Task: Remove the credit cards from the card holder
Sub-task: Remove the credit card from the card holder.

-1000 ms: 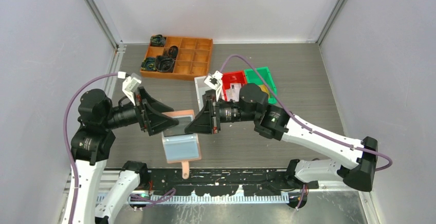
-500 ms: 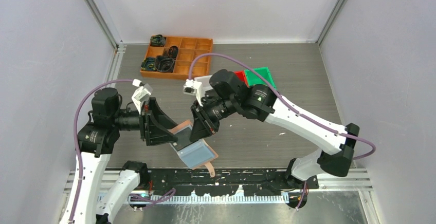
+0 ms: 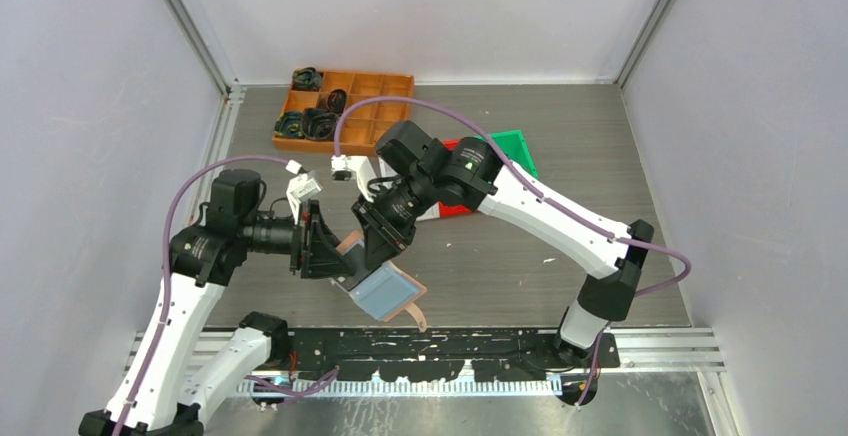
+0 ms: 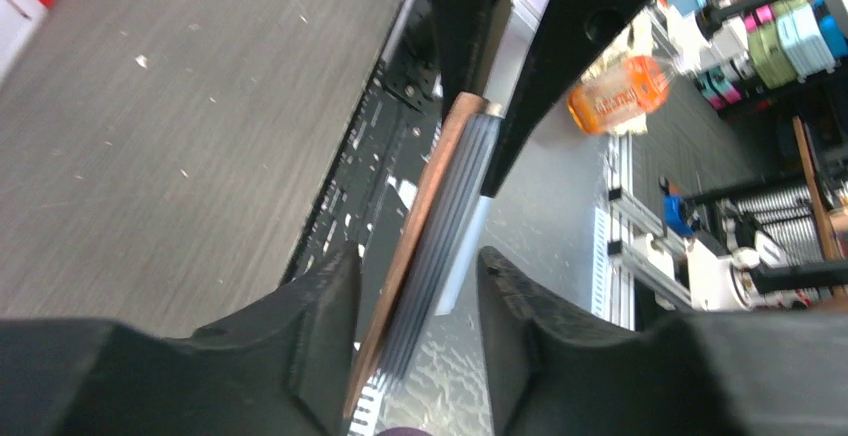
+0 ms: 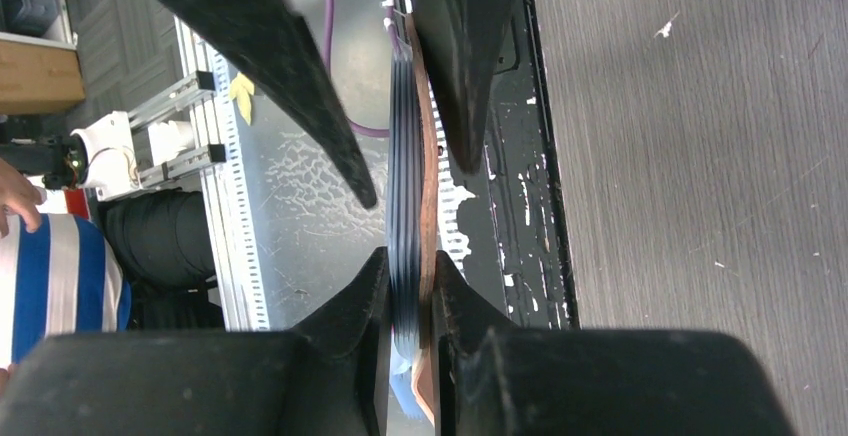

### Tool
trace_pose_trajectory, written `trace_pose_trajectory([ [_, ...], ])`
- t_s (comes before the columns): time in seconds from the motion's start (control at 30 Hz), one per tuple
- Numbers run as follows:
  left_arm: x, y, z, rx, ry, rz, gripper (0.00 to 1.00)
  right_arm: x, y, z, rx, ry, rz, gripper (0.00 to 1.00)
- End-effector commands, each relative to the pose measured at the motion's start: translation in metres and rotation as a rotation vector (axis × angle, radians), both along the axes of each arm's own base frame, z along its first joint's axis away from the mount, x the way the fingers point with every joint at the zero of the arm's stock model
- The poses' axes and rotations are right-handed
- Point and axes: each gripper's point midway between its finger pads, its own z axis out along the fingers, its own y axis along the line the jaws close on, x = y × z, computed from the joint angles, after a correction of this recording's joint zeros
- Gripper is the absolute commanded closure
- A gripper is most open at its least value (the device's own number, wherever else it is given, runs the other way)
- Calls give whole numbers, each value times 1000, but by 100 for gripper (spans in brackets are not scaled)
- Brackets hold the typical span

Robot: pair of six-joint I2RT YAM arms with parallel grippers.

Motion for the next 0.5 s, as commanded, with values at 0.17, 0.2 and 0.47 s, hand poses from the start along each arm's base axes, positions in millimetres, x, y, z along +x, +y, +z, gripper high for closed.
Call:
trace_pose_trajectory([
  [0.17, -11, -6, 8, -31, -12, -69, 87, -1, 6, 30, 67, -53, 73, 99],
  [0.2, -10, -6, 8, -28, -17, -66, 93, -1, 6, 28, 64, -55, 75, 99],
  [0.47, 16, -7, 5, 3, -49, 46, 100, 59, -2, 49, 228, -64, -240, 48],
])
